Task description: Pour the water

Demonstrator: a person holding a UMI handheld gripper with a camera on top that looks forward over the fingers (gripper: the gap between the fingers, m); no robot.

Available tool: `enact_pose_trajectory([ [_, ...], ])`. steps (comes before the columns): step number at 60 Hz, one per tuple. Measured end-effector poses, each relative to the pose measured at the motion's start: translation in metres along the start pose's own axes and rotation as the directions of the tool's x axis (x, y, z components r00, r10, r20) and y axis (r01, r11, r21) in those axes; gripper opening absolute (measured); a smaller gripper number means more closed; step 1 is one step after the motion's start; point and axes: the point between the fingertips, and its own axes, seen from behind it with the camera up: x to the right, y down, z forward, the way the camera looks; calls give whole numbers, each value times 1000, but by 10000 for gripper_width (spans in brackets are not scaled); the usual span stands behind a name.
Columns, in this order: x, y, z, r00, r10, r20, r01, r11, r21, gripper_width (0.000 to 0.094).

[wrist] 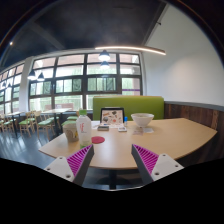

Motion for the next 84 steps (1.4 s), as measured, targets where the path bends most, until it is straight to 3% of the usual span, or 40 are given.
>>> enact_pose_trajectory([
  [15, -34, -1, 15, 998, -20, 66, 20, 1000, 7, 827],
  [27, -88, -7, 73, 992, -39, 120, 35, 999, 35, 831],
  [44, -106, -19, 164, 997, -73, -14, 73, 994, 77, 796],
  [46, -110, -21, 172, 998, -67, -15, 68, 994, 84, 758],
  [49, -115, -17, 184, 999, -49, -13, 49, 996, 73, 449],
  [57, -116, -22, 187, 999, -21, -29, 24, 993, 116, 356],
  [66, -110, -24, 187, 999, -46, 3, 46, 993, 105, 286],
  [72, -97, -44, 196, 984, -172, -39, 175, 979, 103, 284],
  [77, -86, -65, 224, 908, -408, -95, 417, 905, 91, 283],
  [84, -93, -104, 262, 565, -809, -164, 823, 567, 39, 283],
])
